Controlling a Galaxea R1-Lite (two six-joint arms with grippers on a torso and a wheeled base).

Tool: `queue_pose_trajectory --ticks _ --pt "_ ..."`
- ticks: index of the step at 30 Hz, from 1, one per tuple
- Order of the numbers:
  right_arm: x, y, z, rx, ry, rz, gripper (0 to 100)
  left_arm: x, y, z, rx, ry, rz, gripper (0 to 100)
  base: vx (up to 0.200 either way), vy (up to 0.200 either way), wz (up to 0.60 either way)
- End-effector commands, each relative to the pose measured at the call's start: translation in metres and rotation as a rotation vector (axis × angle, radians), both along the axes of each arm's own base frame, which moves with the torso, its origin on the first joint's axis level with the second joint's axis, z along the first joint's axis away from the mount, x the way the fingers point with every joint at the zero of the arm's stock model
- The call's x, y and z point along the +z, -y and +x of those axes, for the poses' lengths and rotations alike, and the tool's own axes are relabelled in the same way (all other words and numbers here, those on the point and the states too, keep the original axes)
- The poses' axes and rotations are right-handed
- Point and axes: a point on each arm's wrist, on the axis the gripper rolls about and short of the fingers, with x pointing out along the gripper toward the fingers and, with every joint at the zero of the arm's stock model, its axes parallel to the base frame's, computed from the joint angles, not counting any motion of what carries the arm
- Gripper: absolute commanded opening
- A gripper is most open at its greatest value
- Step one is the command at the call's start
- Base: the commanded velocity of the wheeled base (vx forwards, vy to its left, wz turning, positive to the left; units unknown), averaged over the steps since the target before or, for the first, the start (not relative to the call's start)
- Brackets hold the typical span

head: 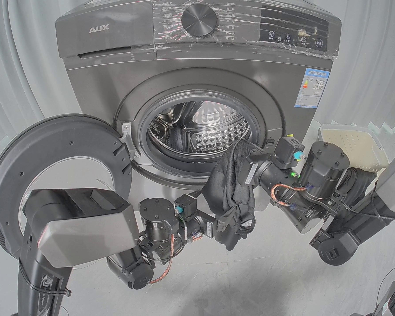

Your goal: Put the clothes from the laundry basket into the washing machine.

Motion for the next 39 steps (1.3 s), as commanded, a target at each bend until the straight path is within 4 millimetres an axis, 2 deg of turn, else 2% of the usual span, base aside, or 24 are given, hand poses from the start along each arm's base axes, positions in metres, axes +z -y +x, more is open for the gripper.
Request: queue_pose_trajectory --ticks 1,15,29,39 --pt "-0.002 0.001 0.004 -0.010 -0.005 -0.004 0 0.002 0.001 -0.002 -0.005 0.001 -0.003 100 0.000 0.000 0.00" --pt "-0.001 0.001 0.003 -0.007 0.001 -0.002 0 -0.006 0.002 0.000 -0.002 -0.009 0.005 100 0.000 0.000 0.00" --pt "0.000 -0.001 0.000 0.001 0.001 0.001 0 -0.022 0.006 0.016 0.027 -0.005 0.006 100 0.000 0.000 0.00" --pt "0.000 0.002 0.002 -0.008 0.000 0.000 0 -0.020 -0.010 0.026 0.127 -0.007 -0.002 100 0.000 0.000 0.00"
